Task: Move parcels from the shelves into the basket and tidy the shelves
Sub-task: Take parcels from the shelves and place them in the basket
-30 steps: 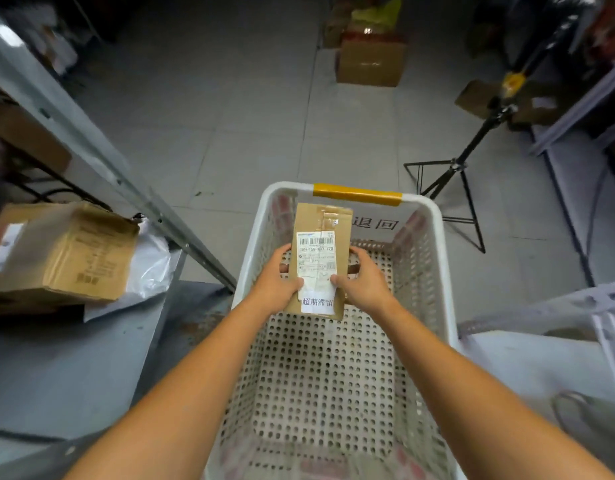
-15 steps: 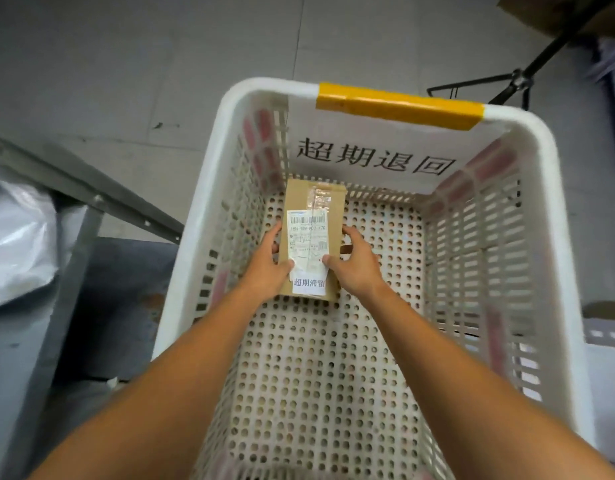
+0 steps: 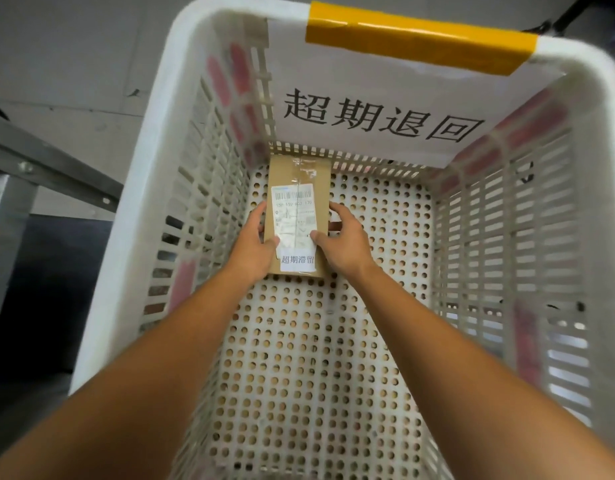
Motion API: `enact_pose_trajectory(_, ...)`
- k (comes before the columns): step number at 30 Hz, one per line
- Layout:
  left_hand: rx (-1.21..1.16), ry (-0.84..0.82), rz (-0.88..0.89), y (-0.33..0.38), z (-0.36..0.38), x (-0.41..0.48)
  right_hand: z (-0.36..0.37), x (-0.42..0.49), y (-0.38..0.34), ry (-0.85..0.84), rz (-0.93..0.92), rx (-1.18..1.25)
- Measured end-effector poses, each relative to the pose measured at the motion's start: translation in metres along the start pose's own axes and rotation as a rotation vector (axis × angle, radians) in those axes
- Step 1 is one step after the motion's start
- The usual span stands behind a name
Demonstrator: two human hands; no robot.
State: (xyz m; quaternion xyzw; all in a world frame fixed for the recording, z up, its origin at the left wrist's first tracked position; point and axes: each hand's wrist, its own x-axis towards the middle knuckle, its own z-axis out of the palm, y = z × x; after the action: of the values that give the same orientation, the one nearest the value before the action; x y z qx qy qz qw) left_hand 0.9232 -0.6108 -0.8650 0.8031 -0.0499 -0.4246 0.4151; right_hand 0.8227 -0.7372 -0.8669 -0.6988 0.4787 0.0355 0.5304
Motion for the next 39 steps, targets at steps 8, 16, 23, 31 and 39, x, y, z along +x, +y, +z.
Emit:
enact_pose_trajectory(8, 0.151, 0.052, -0.039, 0.021, -0.01, -0.018, -0.018, -0.014, -0.023, -0.156, 0.024, -0.018)
enact_pose_trajectory(16, 0.571, -0.065, 0.095, 0.13, -0.041, -0.104, -0.122, -0.083, -0.108, -0.236, 0.066, -0.428)
enact_pose_trajectory(23, 0.816, -0.116, 0.348, 0.275, -0.084, -0.201, -0.22, -0.187, -0.225, -0.055, -0.021, -0.534)
enact_pose_trajectory(31, 1.06, -0.137, 0.652, 0.388, -0.115, -0.306, -0.308, -0.339, -0.281, 0.234, 0.011, -0.539)
enact_pose_trajectory(39, 1.154, -0.222, 0.881, 0.431, -0.099, -0.417, -0.351, -0.488, -0.285, 0.432, 0.067, -0.475)
